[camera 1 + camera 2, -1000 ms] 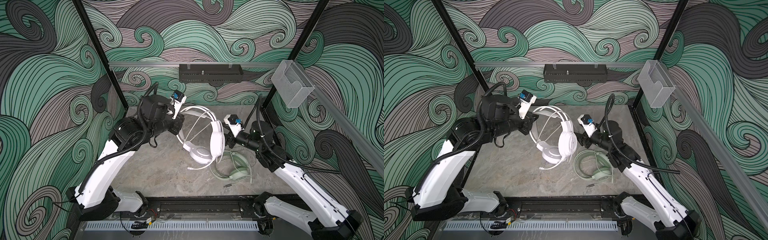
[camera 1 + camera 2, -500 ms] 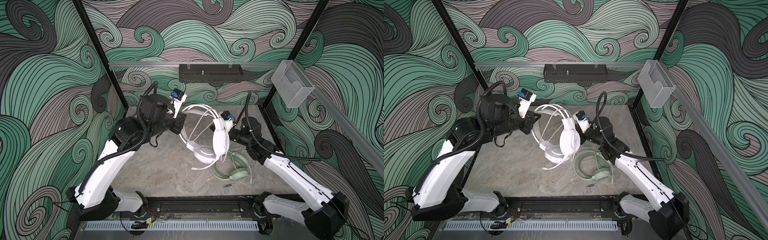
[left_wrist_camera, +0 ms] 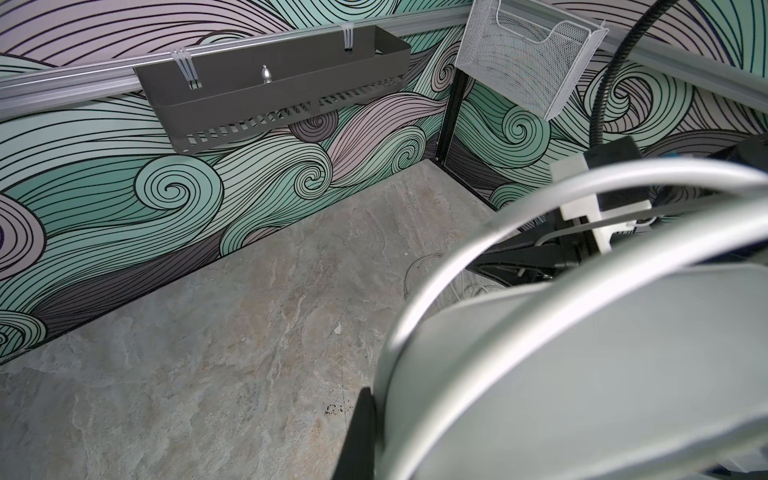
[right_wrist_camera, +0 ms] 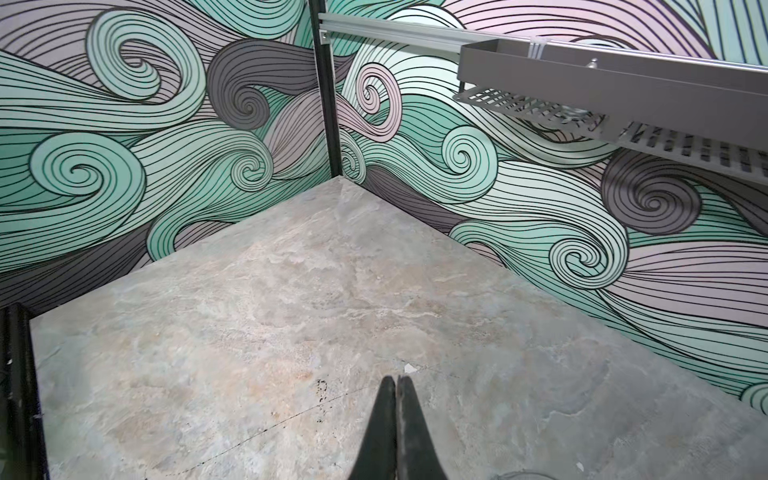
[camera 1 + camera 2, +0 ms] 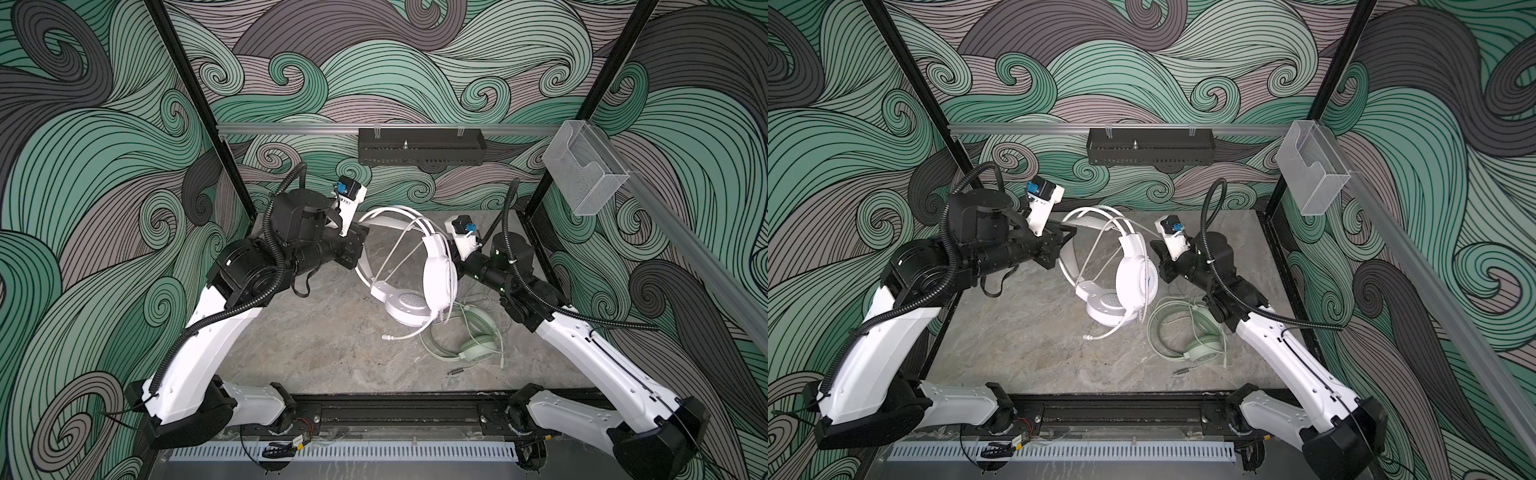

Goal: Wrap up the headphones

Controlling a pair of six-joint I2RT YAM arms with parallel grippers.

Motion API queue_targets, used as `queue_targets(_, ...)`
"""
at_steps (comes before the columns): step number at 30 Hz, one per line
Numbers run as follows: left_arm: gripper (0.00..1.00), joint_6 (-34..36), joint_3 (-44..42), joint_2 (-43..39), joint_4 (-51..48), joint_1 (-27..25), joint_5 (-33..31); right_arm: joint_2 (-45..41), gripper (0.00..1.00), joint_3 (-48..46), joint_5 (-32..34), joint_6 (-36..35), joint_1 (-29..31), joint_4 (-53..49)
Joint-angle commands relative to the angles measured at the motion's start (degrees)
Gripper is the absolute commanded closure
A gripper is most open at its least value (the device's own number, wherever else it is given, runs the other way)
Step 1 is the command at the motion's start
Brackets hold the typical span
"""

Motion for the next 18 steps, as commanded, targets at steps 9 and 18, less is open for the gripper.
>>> queue_targets(9,1.0,-3.2,-5.1,-6.2,9.9,0.9,2.3,-0.5,1.0,3.4,4.2,5.6,-3.6,-1.2)
queue_targets(18,1.0,-3.9,-7.1,-7.8,11.4,1.2,3.8,-0.7,1.0,2.9,3.8,9.8,-6.4,-0.5)
